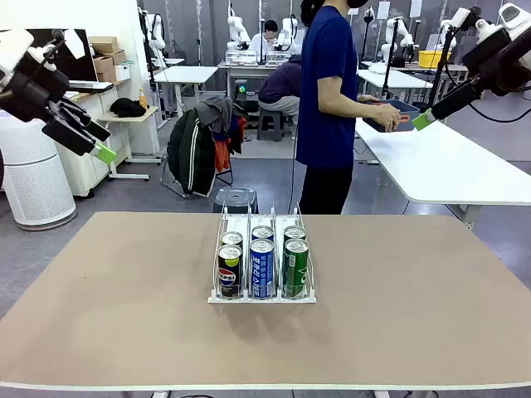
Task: Fill the beverage cans into the dispenser.
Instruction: Pick up the Pepsi coke handed by the human.
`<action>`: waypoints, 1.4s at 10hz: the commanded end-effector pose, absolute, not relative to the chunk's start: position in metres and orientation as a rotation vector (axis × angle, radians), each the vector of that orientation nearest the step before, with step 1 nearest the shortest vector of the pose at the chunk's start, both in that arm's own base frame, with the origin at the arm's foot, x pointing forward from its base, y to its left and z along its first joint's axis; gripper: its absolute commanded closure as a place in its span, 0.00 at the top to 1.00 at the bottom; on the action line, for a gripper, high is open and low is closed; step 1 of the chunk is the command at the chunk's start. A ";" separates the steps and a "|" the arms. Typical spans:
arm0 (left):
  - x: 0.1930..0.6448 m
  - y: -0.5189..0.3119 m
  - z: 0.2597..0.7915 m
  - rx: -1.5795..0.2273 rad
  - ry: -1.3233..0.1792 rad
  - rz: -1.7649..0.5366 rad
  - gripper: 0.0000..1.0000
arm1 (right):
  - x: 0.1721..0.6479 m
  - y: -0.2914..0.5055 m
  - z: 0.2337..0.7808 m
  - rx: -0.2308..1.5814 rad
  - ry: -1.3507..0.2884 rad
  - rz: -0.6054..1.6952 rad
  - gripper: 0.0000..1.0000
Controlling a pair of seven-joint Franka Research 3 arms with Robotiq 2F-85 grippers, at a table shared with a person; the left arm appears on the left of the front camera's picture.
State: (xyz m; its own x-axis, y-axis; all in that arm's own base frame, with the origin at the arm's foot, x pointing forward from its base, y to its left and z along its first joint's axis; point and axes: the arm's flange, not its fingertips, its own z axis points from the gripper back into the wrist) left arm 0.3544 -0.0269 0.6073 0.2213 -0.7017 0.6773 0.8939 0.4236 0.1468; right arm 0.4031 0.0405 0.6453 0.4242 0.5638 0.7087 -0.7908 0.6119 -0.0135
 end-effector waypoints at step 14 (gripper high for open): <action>0.355 -0.027 0.607 -0.296 -0.756 -1.124 1.00 | 0.402 0.041 0.643 0.348 -0.736 0.868 1.00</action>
State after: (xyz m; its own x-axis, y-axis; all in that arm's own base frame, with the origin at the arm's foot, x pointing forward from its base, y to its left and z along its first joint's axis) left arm 0.3544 -0.0269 0.6073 0.2213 -0.7017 0.6773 0.8939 0.4236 0.1468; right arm 0.4031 0.0405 0.6453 0.4242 0.5638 0.7087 -0.7908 0.6119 -0.0135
